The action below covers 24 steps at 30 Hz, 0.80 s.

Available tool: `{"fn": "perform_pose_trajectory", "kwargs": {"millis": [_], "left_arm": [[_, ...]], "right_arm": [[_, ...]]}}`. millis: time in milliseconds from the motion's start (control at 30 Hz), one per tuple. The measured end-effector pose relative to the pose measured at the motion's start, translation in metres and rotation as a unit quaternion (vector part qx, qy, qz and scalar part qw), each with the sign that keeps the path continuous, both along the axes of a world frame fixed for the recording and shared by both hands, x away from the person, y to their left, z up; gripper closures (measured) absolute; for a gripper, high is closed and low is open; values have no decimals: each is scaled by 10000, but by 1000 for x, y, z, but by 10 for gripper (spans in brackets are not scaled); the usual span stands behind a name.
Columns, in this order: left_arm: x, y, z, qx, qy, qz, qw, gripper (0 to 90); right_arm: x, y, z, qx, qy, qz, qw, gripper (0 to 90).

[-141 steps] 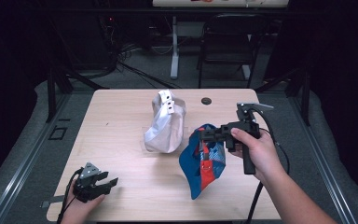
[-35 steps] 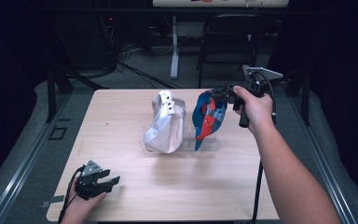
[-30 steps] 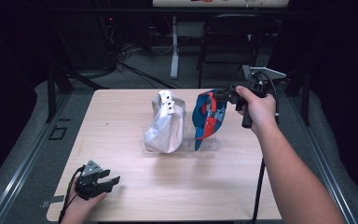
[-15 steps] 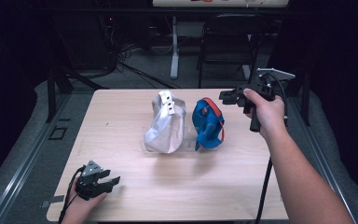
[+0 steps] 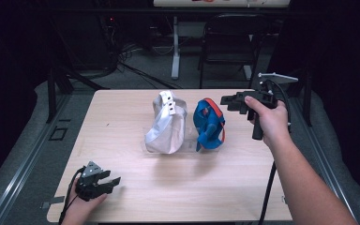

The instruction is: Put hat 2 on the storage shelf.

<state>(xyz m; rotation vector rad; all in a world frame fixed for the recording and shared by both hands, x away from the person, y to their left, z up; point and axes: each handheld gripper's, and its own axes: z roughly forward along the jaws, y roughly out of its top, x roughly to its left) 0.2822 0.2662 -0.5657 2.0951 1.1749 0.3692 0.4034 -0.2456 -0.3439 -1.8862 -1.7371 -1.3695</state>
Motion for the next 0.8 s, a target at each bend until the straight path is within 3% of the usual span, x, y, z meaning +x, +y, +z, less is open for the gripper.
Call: {"fn": "perform_pose_trajectory", "kwargs": {"millis": [367, 600, 800], "left_arm": [[0, 0, -2, 4, -36, 65, 10000, 452], [1, 0, -3, -28, -49, 96, 9999, 451], [1, 1, -4, -30, -26, 111, 9999, 448]], "right_arm": [[-21, 6, -15, -197, -410, 95, 9989, 405], [-35, 8, -22, -230, -628, 185, 9976, 396], [-51, 4, -39, -244, -764, 142, 9967, 379]]}}
